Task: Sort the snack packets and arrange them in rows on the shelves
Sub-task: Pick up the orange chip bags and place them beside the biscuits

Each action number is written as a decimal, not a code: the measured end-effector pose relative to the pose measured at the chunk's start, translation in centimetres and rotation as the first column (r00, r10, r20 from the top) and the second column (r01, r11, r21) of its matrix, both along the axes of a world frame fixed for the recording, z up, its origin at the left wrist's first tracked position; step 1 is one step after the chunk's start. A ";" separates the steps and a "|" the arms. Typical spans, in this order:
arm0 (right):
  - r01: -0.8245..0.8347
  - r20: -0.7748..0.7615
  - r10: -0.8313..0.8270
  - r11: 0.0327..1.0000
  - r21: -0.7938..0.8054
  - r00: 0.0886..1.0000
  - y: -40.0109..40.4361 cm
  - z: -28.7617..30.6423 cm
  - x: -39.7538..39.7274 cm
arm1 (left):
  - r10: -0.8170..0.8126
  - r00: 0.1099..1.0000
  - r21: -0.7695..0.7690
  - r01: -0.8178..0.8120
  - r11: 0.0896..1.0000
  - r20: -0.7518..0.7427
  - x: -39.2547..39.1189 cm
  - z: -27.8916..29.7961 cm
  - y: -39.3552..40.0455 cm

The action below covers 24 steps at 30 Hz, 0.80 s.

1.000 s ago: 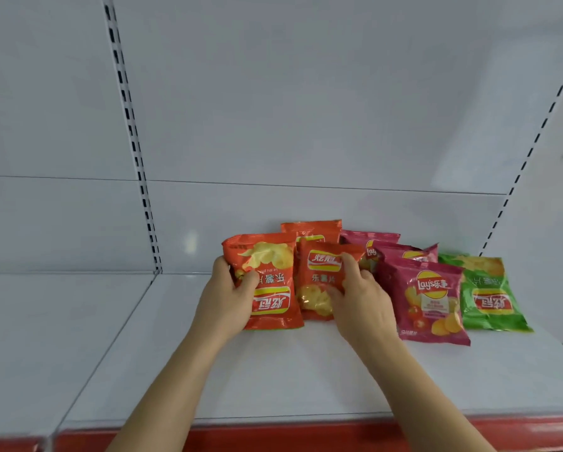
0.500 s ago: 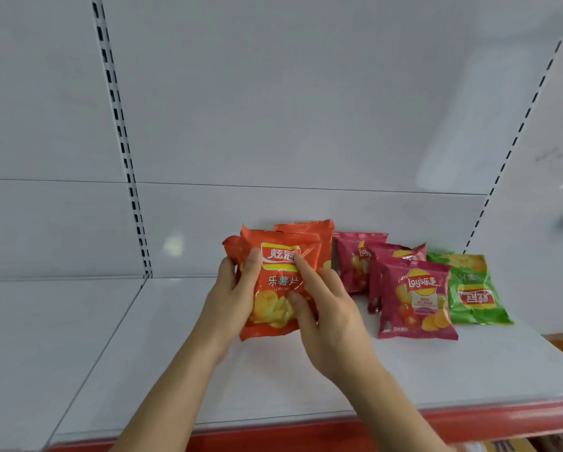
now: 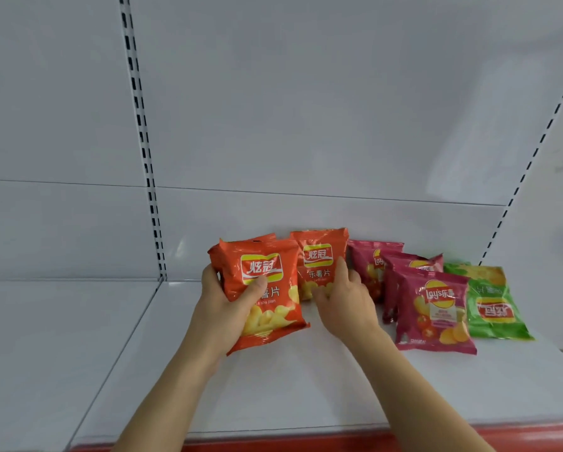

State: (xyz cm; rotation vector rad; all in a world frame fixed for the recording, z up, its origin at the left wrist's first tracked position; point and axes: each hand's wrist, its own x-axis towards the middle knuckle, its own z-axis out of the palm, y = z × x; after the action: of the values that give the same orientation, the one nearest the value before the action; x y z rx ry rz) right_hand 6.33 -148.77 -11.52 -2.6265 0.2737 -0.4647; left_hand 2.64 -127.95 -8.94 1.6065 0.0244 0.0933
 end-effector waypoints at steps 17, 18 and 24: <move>-0.272 0.517 0.196 0.959 0.075 0.833 0.9 3.2 -4.0 | 0.217 0.975 0.078 -0.220 0.972 0.049 0.6 0.5 2.9; -0.349 0.538 0.264 0.935 0.060 0.801 1.1 3.3 -5.0 | 0.224 0.973 0.095 -0.229 0.969 0.065 0.5 0.7 2.9; -0.519 0.524 0.489 0.849 -0.100 0.697 2.7 2.3 -6.5 | 0.097 0.992 0.015 -0.099 0.995 0.078 -2.0 2.3 1.6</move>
State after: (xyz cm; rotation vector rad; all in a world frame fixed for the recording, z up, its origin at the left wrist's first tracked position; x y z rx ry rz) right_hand -0.14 -146.07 -9.20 -2.2517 -0.6018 -0.9348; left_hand 0.68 -126.32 -6.67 1.6198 0.0426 0.2323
